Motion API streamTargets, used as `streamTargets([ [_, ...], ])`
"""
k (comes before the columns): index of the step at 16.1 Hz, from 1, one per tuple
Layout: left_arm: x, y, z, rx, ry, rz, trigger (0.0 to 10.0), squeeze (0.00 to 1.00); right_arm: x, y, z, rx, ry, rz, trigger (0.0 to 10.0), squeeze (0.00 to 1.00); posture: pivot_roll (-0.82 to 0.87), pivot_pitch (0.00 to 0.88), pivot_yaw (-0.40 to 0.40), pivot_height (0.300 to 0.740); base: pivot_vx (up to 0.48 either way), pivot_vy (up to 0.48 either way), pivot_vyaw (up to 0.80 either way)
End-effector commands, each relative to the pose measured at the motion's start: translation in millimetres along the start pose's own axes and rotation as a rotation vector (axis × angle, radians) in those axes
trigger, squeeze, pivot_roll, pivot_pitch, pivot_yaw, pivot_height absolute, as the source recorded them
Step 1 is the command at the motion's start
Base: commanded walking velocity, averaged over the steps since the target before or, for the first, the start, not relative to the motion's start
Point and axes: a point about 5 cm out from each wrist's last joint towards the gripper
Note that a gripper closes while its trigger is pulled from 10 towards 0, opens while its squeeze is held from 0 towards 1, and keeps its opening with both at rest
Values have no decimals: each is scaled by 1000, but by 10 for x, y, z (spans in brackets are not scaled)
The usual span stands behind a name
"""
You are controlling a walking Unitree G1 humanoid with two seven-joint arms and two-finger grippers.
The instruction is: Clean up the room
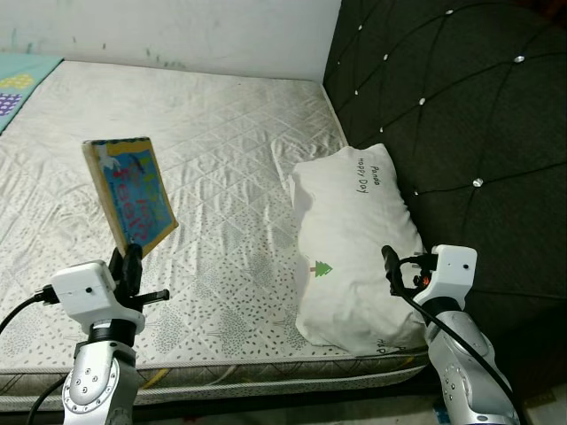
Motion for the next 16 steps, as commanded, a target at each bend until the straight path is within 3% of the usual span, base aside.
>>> streamTargets([
  [1, 33, 61, 29, -10, -9, 29, 10000, 0, 7, 38, 14, 3, -11, 11, 10000, 0, 41, 86, -105, 740, 0, 0, 0],
  [6, 53, 102, 34, -15, -10, 42, 10000, 0, 16, 61, -22, 20, 16, 19, 10000, 0, 40, 111, -101, 732, 0, 0, 0],
  [16, 59, 92, 75, -18, -18, 31, 10000, 0, 13, 56, -34, 11, 39, 7, 10000, 0, 31, 132, -108, 609, 0, 0, 0],
])
Point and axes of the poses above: a point about 5 cm out from each wrist's last joint towards the gripper, its own x axis pointing out of the wrist towards the gripper, its own y axis along the axis of the wrist's last joint, z = x × y, and after that the axes turned 3 degrees about -x, right-handed
